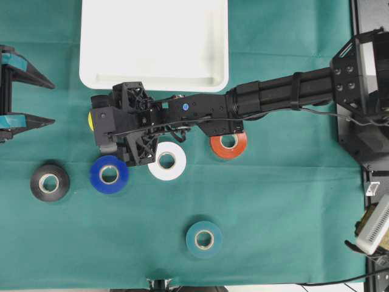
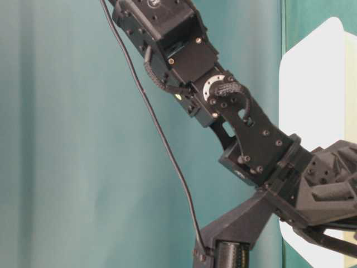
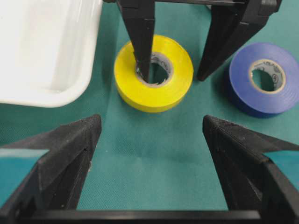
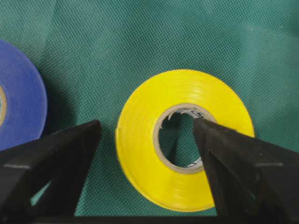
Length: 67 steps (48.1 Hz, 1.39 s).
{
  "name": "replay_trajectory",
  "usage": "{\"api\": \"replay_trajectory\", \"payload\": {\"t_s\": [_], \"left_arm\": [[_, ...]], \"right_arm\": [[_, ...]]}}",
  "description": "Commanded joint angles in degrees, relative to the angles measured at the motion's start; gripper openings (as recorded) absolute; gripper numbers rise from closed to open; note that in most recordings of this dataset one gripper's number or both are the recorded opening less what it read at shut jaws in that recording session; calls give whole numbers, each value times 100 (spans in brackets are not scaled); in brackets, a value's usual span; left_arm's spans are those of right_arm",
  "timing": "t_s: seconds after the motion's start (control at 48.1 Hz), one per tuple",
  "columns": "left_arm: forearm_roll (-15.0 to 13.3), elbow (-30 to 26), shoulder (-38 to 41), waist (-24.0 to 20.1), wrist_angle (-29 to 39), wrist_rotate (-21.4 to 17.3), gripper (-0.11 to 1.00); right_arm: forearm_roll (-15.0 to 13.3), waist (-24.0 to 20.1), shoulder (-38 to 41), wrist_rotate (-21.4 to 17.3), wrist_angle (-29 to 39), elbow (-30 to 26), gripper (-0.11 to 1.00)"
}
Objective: Put the tape alternately from left to right into the white case.
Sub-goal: 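Lower the right gripper onto the yellow tape and close on it, then lift the yellow tape with the right gripper into the white tray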
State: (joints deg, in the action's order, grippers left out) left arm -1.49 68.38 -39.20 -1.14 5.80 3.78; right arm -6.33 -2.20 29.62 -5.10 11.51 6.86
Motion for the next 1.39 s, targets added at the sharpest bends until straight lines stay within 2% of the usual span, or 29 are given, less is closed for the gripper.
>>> {"api": "replay_trajectory", "payload": {"t_s": [0.0,0.104,0.187,0.541,1.019,1.372], "left_arm": [[-9,-53,-9,-9,-44,9,93],[-9,-53,-9,-9,-44,9,93],[-9,-62,-9,-9,-44,9,93],[-9,-79,-9,-9,-44,18,93],[-9,-53,-9,-9,-44,70,93],[-9,-53,-9,-9,-44,70,93]], "right_arm": [[9,18,-88,-18,-18,-70,42],[9,18,-88,-26,9,-70,16],[9,9,-88,-35,9,-70,5],[9,0,-167,-26,9,-70,5],[9,-141,-817,-26,202,-70,4],[9,-158,-905,-26,202,-70,4]]}}
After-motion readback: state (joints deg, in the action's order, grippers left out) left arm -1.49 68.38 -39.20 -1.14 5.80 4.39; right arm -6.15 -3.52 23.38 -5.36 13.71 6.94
